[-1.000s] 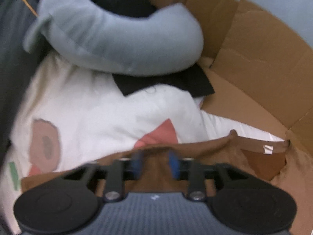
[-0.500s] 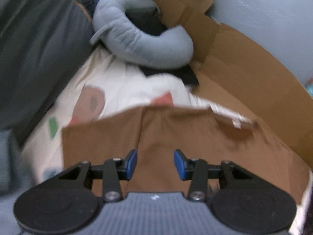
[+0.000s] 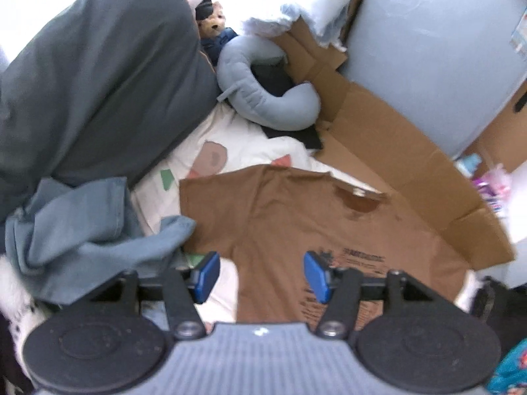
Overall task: Fold clothes
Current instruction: 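Lift both grippers up off the brown T-shirt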
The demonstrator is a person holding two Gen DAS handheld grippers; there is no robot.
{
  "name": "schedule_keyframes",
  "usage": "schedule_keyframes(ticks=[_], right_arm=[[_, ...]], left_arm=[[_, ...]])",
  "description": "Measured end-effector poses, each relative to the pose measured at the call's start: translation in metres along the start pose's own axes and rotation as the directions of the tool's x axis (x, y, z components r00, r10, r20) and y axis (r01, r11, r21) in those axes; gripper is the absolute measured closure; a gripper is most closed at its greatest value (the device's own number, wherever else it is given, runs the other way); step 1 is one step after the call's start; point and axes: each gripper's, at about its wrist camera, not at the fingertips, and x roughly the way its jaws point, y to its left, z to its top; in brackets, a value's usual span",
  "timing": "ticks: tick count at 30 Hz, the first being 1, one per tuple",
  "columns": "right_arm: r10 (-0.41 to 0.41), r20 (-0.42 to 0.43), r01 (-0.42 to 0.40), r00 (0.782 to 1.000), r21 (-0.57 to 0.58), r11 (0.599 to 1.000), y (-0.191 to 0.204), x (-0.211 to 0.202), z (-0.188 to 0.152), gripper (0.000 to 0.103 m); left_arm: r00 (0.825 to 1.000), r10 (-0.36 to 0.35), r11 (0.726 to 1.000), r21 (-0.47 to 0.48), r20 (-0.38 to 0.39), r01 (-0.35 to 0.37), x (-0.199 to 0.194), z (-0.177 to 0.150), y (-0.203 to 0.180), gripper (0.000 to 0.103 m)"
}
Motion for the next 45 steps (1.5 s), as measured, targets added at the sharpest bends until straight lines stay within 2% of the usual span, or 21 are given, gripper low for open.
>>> schedule_keyframes(ticks=[4, 9, 13, 17, 20, 27, 34, 38, 45], right_arm=[[-0.003, 0.063, 0.003, 0.998, 0.01, 1.0, -0.005, -0.074, -0.003, 0.046], [-0.02, 0.092, 0.022, 0.996, -0.021, 1.0, -0.009, -0.14, -0.024, 0.043], [-0.017, 0.105, 0.018, 0.994, -0.014, 1.0, -0.016, -0.182, -0.043, 0.042], [-0.023, 0.093, 0.022, 0.995, 0.007, 1.0, -0.019, -0.184, -0.068, 0.042], [-0.006, 0.078, 0.006, 0.997, 0.0, 1.0, -0.022, -0.179, -0.087, 0.042], [0.038, 0.104, -0.042, 0.994, 0.038, 0.998, -0.031, -0.174, -0.123, 0.042], [-0.011, 0.082, 0.005, 0.997, 0.067, 0.998, -0.042, -0.156, -0.159, 0.042], [-0.003, 0.074, -0.006, 0.997, 0.118, 0.993, -0.049, -0.142, -0.182, 0.042], [-0.019, 0.036, 0.014, 0.999, 0.136, 0.991, -0.051, -0.12, -0.222, 0.042]], left_arm=[[1.0, -0.009, 1.0, -0.028, -0.013, 0.008, -0.022, -0.026, 0.014, 0.042], [0.999, 0.004, 0.999, -0.036, -0.039, -0.006, -0.038, -0.061, 0.023, 0.042], [0.997, 0.046, 0.997, 0.071, -0.057, -0.042, -0.04, -0.084, 0.018, 0.042], [0.995, 0.07, 0.996, 0.063, -0.066, -0.066, -0.044, -0.096, 0.018, 0.042], [0.995, 0.075, 0.992, 0.103, -0.067, -0.068, -0.05, -0.103, 0.011, 0.042], [0.999, 0.024, 0.995, 0.094, -0.042, -0.02, -0.054, -0.119, 0.008, 0.04], [0.999, -0.016, 0.999, 0.033, -0.028, 0.017, -0.031, -0.143, 0.023, 0.041], [0.999, -0.014, 0.999, 0.039, -0.03, 0.015, -0.023, -0.158, 0.03, 0.041], [0.999, -0.016, 0.997, 0.069, -0.037, 0.018, -0.013, -0.183, 0.036, 0.041]])
